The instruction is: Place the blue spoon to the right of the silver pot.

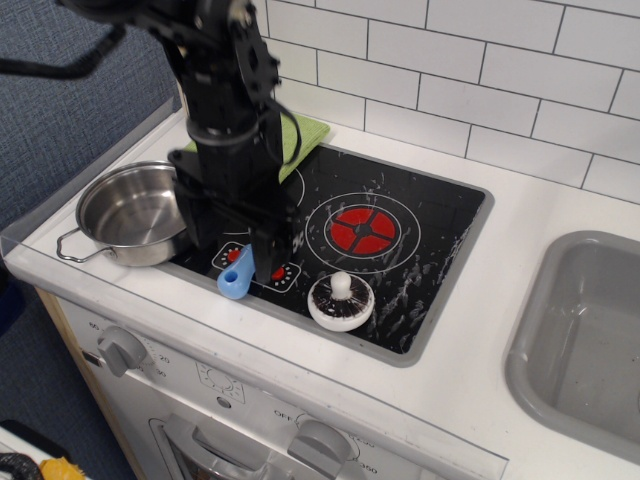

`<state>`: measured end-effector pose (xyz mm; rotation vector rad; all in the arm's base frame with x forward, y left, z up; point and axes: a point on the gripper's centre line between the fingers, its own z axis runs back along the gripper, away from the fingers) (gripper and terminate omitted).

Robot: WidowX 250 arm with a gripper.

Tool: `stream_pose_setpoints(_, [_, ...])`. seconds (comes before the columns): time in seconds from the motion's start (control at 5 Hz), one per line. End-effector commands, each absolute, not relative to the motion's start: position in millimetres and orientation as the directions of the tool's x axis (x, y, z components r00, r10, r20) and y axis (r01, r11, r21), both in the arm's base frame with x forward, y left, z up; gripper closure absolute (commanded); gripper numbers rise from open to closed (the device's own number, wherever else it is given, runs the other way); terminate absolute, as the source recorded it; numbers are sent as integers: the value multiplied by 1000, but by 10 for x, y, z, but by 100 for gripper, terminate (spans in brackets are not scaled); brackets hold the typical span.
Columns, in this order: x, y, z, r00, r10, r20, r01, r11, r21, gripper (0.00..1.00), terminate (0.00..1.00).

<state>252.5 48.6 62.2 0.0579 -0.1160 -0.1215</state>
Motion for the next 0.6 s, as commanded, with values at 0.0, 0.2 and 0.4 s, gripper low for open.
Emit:
stream_pose_setpoints(0.0, [2487,574,749,985,-130,110,122,990,77,0,0])
stream_pose_setpoints(0.2, [2487,574,749,985,-130,110,122,990,77,0,0])
stream_pose_setpoints(0.4, [2487,574,749,985,-130,110,122,990,77,0,100])
